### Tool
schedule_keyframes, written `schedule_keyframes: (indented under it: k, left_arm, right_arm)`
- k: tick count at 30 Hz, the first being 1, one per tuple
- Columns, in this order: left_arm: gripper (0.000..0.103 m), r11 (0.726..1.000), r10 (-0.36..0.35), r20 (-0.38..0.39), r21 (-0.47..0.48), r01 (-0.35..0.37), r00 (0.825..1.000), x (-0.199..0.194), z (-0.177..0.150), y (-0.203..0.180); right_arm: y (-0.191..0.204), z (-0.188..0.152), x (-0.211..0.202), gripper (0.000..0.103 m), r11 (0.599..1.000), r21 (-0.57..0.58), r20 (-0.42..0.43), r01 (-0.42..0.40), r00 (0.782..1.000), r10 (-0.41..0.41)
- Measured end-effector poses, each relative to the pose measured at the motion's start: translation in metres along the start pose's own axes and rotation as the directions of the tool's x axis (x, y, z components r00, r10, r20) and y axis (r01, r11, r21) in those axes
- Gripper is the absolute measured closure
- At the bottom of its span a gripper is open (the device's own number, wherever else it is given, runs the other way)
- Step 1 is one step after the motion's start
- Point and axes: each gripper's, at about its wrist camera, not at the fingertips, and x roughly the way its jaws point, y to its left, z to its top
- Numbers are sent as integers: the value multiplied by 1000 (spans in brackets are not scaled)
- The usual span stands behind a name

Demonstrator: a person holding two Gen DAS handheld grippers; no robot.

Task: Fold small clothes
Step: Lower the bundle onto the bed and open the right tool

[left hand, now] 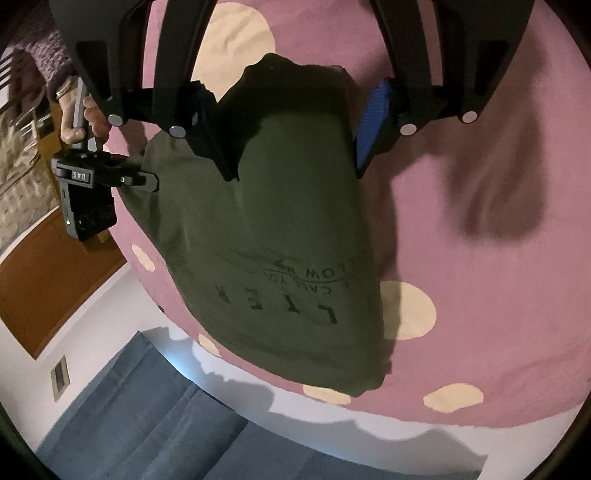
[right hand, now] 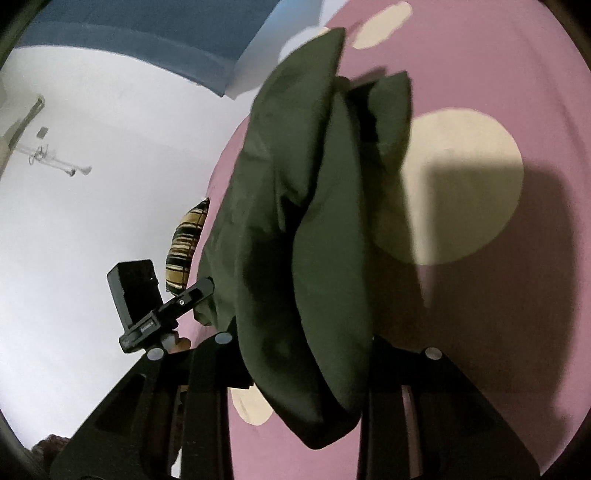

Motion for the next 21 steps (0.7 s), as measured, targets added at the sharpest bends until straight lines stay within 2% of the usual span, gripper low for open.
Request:
schedule_keyframes:
  k: [6, 9, 10, 14, 17, 21]
  left_arm:
    - [37, 1000, -3, 8, 3, 3, 1000, 2, -2, 2]
    - [32, 1000, 8, 13, -3, -8, 1000, 1, -3, 2]
    - [27, 1000, 23, 18, -6, -22, 1000, 1, -3, 2]
    - [23, 998, 68, 42, -11, -67, 997, -5, -5, 0]
    - [19, 992, 129, 72, -10, -129, 989, -12, -10, -6]
    - [16, 978, 207, 108, -13, -207, 972, -26, -20, -17]
  right_arm:
    - [-18, 1, 3, 73, 997, 40, 10, -59, 998, 58]
    - [-23, 4, 1, 68, 995, 56, 14, -86, 996, 85]
    - [-24, 3, 0, 67, 993, 61, 18, -96, 995, 95]
    - [-31, -2, -18, 60, 990, 78, 43, -119, 992, 116]
    - [-38, -12, -31, 50, 990, 75, 64, -117, 992, 112]
    - [-28, -28, -46, 29, 996, 51, 101, -76, 992, 70]
